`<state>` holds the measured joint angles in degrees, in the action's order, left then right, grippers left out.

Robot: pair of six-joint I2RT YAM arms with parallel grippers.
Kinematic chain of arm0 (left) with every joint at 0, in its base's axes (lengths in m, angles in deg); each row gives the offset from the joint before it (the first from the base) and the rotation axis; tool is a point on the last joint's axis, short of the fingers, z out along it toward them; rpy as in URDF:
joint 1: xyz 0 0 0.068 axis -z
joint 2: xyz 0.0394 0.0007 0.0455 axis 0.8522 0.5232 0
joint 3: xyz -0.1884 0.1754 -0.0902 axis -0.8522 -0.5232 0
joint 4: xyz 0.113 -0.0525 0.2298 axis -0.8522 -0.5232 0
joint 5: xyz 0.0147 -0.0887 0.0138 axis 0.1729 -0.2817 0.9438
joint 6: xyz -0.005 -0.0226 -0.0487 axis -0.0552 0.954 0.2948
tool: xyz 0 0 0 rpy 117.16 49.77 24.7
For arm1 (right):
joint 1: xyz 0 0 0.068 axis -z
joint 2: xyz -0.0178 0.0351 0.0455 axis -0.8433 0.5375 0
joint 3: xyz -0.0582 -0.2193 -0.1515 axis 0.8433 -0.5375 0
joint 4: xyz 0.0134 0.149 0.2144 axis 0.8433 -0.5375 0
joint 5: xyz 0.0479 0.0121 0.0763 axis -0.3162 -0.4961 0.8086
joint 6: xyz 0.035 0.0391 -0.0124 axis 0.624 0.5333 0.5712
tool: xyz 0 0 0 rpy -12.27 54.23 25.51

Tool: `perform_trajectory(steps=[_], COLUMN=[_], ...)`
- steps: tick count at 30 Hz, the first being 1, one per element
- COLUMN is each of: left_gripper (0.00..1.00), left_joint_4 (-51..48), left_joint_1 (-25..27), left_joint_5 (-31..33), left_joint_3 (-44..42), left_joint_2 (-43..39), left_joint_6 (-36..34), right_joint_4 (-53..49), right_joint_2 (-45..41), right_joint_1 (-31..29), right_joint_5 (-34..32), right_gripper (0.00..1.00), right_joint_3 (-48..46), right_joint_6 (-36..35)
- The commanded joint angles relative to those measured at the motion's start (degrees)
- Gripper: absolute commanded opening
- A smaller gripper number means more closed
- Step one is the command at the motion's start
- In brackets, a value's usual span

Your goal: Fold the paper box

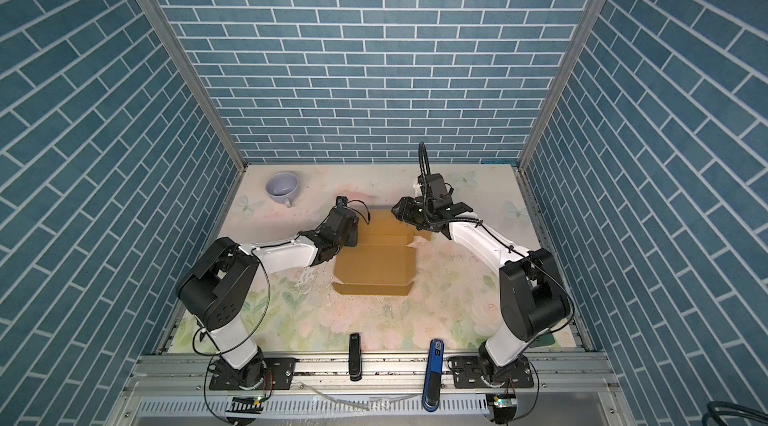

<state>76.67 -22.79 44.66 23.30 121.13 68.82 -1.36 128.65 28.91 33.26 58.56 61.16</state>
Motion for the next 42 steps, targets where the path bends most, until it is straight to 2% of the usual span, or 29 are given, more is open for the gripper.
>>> perform_trajectory(steps=[1, 4, 7, 11, 18, 25, 31, 34, 42], left_gripper=[0.07, 0.07, 0.07, 0.07, 0.07, 0.07, 0.07, 0.06, 0.07], left_joint_4=[-2.05, -2.67, -4.42, -6.67, -12.16, -15.51, -15.94, -16.0, -15.56], left_joint_1=[-0.01, -0.02, 0.02, -0.23, -0.58, -0.6, -0.68, -0.64, -0.68], left_joint_5=[-1.17, -0.77, 0.06, 0.46, -0.78, -0.8, -0.9, -1.43, -1.69], left_joint_3=[-1.43, -0.91, 0.12, 1.44, 4.83, 6.82, 7.57, 7.8, 6.41], left_joint_2=[-0.25, -0.13, 0.02, -0.42, -0.73, -0.22, 0.52, 0.63, -0.58], left_joint_6=[0.55, 1.07, 1.49, 1.89, 2.43, 3.06, 3.08, 3.08, 2.67], right_joint_4=[4.85, 4.05, 0.53, -3.99, -8.16, -10.58, -10.44, -7.03, 4.26], right_joint_2=[1.75, 1.35, -0.58, -5.35, -16.01, -22.97, -21.05, -18.97, -11.55], right_joint_1=[0.01, 0.01, 0.01, 0.08, 0.02, -0.24, -4.13, -6.12, -6.4], right_joint_5=[4.15, 3.42, -0.1, -5.77, -10.75, -11.15, -15.09, -17.42, -18.95], right_gripper=[0.52, 0.51, 0.51, 0.52, 0.54, 0.54, 0.52, 0.53, 0.53], right_joint_3=[-0.3, -0.61, -0.83, -2.9, -9.49, -14.71, -17.73, -19.17, -22.41], right_joint_6=[3.21, 3.09, 1.56, -1.0, -4.88, -8.06, -9.9, -10.1, -9.48])
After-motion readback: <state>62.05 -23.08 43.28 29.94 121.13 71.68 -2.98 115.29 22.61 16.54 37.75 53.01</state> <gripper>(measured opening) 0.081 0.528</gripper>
